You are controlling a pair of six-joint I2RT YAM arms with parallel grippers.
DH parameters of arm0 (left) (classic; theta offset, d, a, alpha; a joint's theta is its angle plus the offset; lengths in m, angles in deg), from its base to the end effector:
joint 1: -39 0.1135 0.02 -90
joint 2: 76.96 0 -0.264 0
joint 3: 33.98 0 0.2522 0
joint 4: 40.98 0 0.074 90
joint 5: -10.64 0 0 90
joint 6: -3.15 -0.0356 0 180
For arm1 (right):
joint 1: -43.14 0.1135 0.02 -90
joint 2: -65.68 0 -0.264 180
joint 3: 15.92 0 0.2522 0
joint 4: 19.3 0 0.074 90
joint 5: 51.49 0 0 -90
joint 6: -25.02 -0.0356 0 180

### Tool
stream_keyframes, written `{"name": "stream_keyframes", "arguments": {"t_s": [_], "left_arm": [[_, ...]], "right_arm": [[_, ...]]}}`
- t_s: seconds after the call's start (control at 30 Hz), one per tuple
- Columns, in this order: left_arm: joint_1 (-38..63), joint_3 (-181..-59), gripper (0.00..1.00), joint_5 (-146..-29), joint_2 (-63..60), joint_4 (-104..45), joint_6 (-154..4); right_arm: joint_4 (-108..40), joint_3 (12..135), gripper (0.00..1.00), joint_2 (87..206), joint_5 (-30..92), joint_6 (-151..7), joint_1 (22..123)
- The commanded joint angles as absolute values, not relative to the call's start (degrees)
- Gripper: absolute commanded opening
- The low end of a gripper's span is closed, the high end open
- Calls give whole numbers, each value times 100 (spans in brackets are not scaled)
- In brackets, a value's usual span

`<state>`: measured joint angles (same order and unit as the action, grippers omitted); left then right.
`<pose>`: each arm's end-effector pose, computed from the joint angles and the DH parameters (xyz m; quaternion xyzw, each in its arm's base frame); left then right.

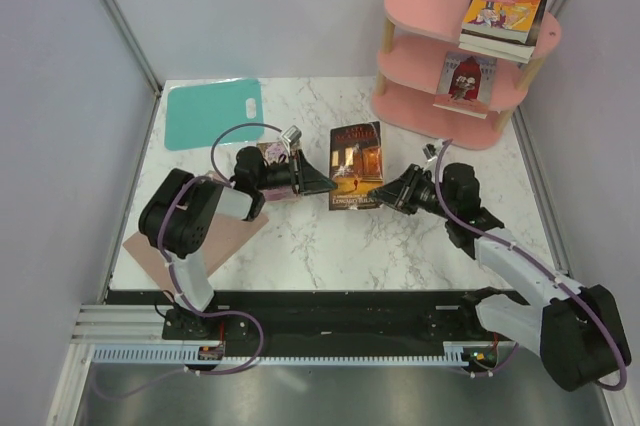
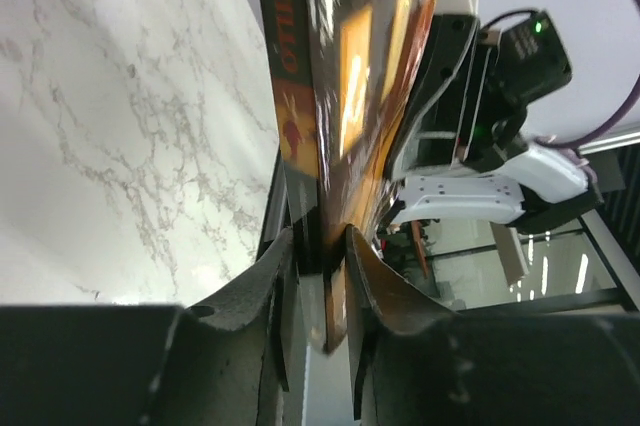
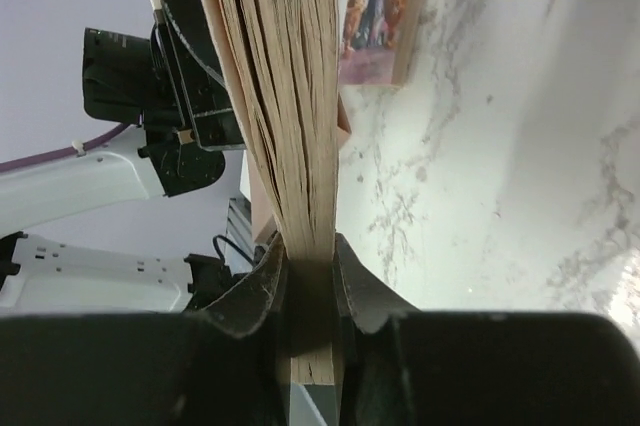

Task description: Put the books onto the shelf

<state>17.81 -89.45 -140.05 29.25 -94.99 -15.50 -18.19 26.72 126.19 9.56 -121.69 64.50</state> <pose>0.3101 -0.1535 0.1769 0.0815 0.6924 -0.6932 0.1830 0.2086 0.1001 0.2356 0.0939 0.7857 0.5196 0.3223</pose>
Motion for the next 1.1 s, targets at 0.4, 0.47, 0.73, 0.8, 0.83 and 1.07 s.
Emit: {"name": "stream_keyframes", "arguments": {"t_s": [0.4, 0.47, 0.73, 0.8, 0.83, 1.07], "left_arm": [[1826, -7604, 48, -14159, 2921, -10069, -2340], [1817, -7411, 53, -14115, 3008, -10227, -2322], [1756, -7077, 70, -14080, 3729, -12029, -1531], [1738, -7015, 72, -14010, 3704, -12117, -1557], [1729, -6963, 73, -14010, 3669, -12144, -1575], [1729, -6725, 86, -13852, 3220, -12022, -1917]], "right_arm": [[-2049, 3809, 0, 12676, -561, -11411, 4656], [-2041, 3888, 0, 12738, -684, -11394, 4648], [-2102, 4143, 0, 12913, -781, -11305, 4175], [-2111, 4309, 0, 13036, -851, -11305, 4050], [-2102, 4362, 0, 13080, -930, -11305, 3919], [-2111, 4767, 0, 13309, -1264, -11349, 3444]]}}
